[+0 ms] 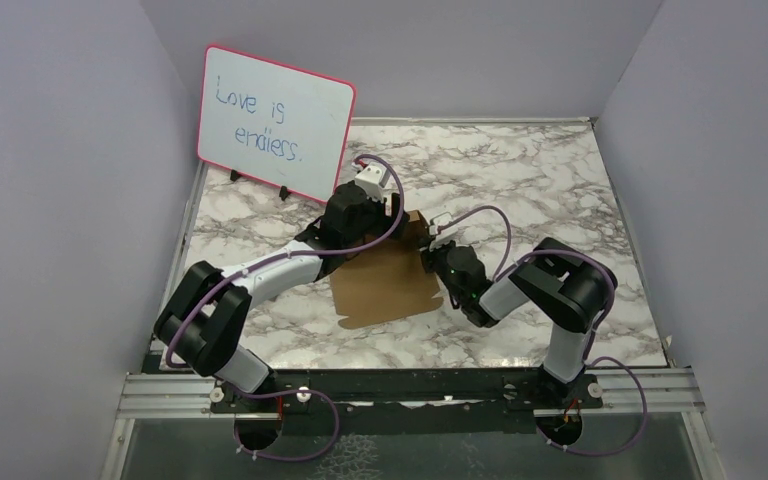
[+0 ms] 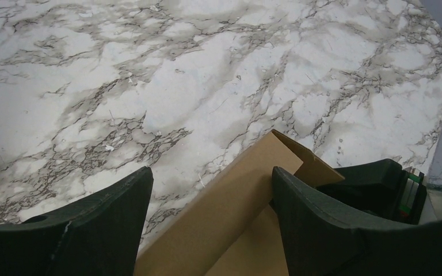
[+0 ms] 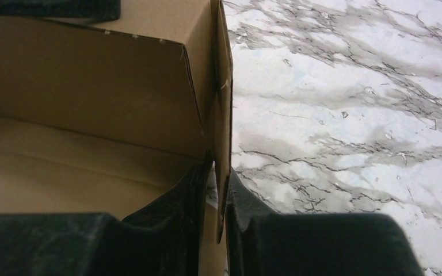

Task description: Fold the paper box

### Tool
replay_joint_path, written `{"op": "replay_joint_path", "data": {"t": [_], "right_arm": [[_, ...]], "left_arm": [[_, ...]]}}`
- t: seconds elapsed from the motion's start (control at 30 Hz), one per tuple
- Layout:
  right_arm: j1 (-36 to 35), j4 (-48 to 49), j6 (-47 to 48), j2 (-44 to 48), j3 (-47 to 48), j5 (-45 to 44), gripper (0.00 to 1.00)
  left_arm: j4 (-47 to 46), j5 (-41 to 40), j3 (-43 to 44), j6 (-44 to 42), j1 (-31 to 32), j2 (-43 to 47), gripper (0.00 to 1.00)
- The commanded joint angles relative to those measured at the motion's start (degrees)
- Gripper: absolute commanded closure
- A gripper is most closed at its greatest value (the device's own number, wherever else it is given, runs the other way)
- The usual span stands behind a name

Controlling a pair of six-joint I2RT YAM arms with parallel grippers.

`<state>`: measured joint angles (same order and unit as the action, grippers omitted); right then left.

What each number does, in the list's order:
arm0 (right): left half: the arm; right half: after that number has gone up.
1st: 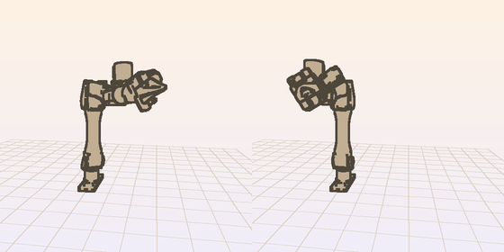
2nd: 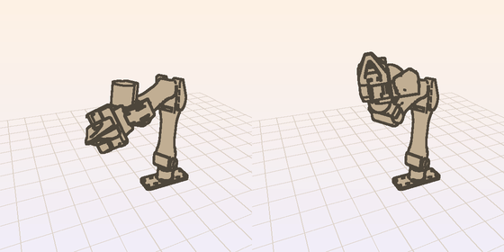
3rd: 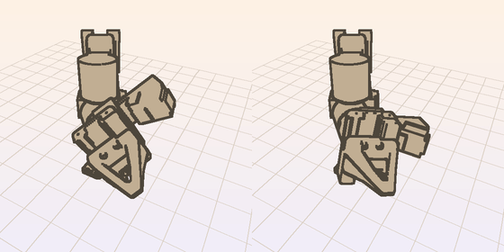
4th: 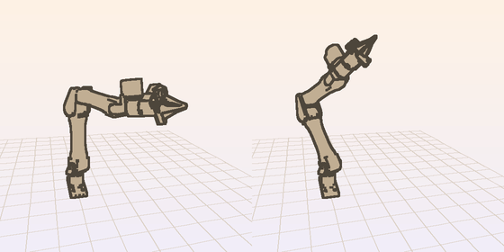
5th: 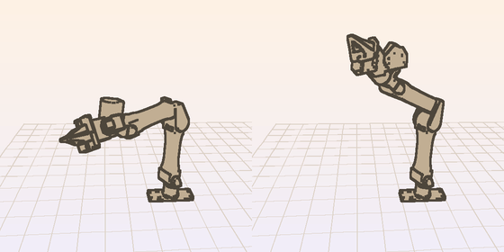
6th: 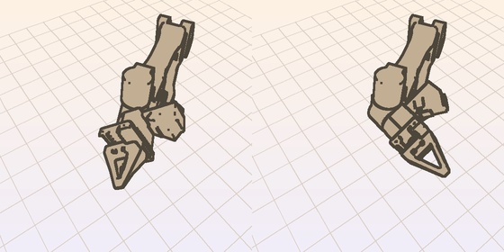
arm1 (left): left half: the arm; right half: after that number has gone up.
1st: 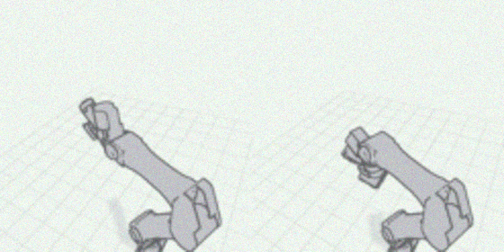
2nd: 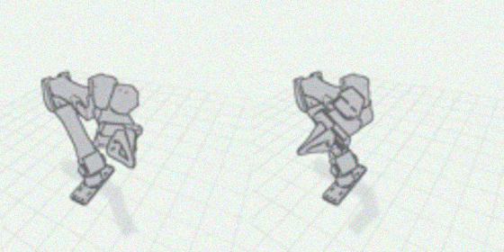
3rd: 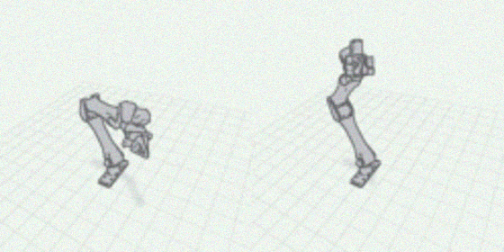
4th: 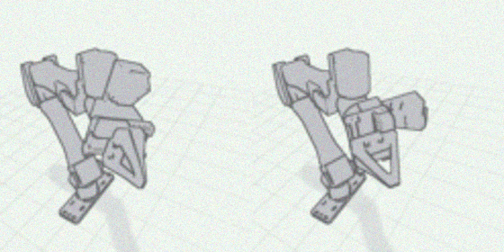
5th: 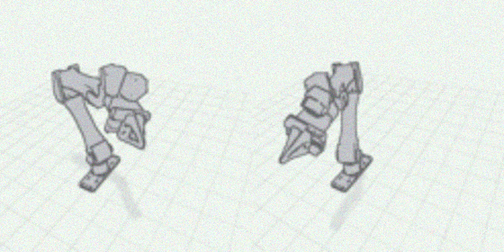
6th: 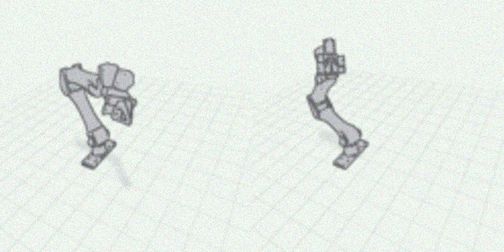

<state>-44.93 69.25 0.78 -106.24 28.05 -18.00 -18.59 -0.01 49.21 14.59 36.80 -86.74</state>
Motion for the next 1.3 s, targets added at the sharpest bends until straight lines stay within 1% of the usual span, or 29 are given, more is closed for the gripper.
{"op": "replay_joint_path", "data": {"t": [0.0,0.2,0.53,0.7,0.83,0.97,1.13,1.27], "right_arm": [[-0.34,-4.04,-0.47,1.31,-2.97,2.95,0.76],[-0.21,-4.27,0.28,4.03,-4.0,5.52,0.72],[1.45,-9.07,0.17,7.31,-3.52,13.89,0.71],[1.87,-9.69,-0.6,8.97,-4.38,13.51,0.71],[2.27,-9.03,-3.46,10.99,-5.64,12.2,0.71],[2.25,-11.04,-4.24,12.51,-5.39,14.64,0.71],[2.28,-10.92,-5.12,13.91,-6.12,15.57,0.71],[2.3,-12.95,-6.12,15.87,-5.84,18.45,0.71]], "left_arm": [[-0.12,0.45,0.18,0.01,-0.23,-1.61,0.24],[-0.27,0.45,0.27,0.0,-0.23,-2.45,0.25],[-0.39,0.45,-0.94,1.2,-0.3,-1.78,0.3],[-0.66,0.45,-2.52,1.59,-0.25,-0.03,0.33],[-1.03,0.45,-3.99,2.0,-0.23,1.42,0.35],[-1.76,0.45,-5.72,2.7,-0.23,2.62,0.38],[-2.39,0.45,-7.45,3.57,-0.21,3.68,0.41],[-2.9,-1.4,-8.48,4.34,0.0,4.82,0.42]]}}
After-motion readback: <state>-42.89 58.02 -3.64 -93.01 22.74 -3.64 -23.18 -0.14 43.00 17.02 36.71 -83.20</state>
